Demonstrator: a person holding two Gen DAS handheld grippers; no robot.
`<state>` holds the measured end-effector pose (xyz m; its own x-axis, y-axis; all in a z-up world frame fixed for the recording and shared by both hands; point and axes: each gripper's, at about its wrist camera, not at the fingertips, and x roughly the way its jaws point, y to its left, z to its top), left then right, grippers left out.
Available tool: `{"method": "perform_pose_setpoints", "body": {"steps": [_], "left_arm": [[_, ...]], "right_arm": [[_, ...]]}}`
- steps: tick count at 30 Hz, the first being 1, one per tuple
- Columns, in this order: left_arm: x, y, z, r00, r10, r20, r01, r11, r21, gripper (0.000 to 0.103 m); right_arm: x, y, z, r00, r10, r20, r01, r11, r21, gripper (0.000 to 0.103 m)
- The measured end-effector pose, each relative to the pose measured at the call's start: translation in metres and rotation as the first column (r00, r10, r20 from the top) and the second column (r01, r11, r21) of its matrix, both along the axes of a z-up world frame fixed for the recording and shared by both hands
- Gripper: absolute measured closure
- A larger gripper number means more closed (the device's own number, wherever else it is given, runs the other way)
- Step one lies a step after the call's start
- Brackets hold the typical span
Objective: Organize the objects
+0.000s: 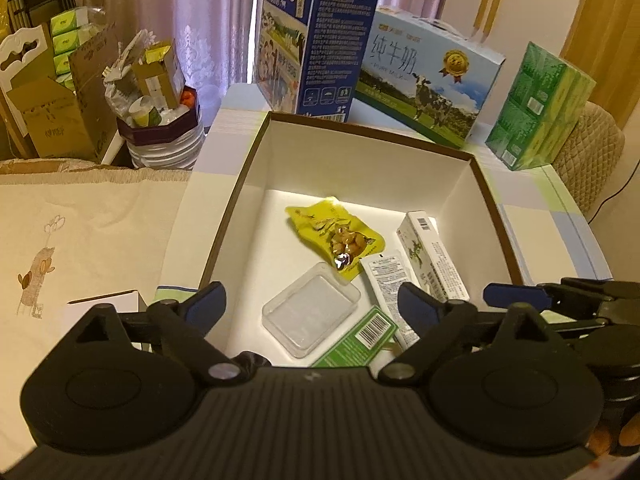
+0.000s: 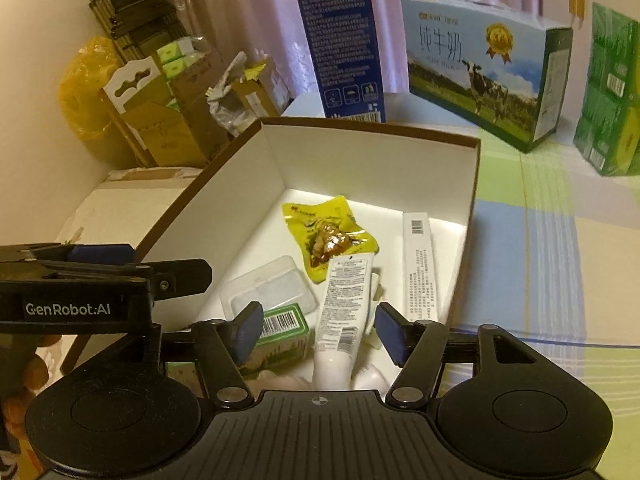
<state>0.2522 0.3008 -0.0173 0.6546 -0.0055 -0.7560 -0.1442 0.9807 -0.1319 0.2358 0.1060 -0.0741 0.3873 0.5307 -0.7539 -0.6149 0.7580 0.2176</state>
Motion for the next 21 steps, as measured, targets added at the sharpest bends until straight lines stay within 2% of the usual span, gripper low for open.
{"method": "perform_pose_setpoints", "body": {"steps": [6, 10, 14, 21], "left_arm": [[-0.016, -0.007, 0.009, 0.999, -0.005, 0.033, 0.005, 1.000, 0.004, 0.008], [-0.028, -0.014, 0.016, 0.999, -0.011, 0.049, 0.010, 1.000, 0.022, 0.007], [-0.042, -0.021, 0.025, 0.997, -0.001, 0.072, -0.002, 1.000, 0.030, 0.001], [-0.067, -0.035, 0.037, 0.995, 0.032, 0.099, -0.035, 0.999, 0.031, 0.001]], "right_arm": [[-0.017, -0.014, 0.011, 0.998, -0.022, 0.052, 0.023, 0.999, -0.023, 0.037], [-0.025, -0.025, 0.017, 0.997, -0.047, 0.060, 0.048, 0.998, -0.029, 0.036], [-0.033, -0.036, 0.022, 0.997, -0.053, 0.062, 0.055, 0.998, -0.031, 0.035], [-0.050, -0.057, 0.031, 0.997, -0.034, 0.065, 0.035, 0.999, -0.016, 0.035]]}}
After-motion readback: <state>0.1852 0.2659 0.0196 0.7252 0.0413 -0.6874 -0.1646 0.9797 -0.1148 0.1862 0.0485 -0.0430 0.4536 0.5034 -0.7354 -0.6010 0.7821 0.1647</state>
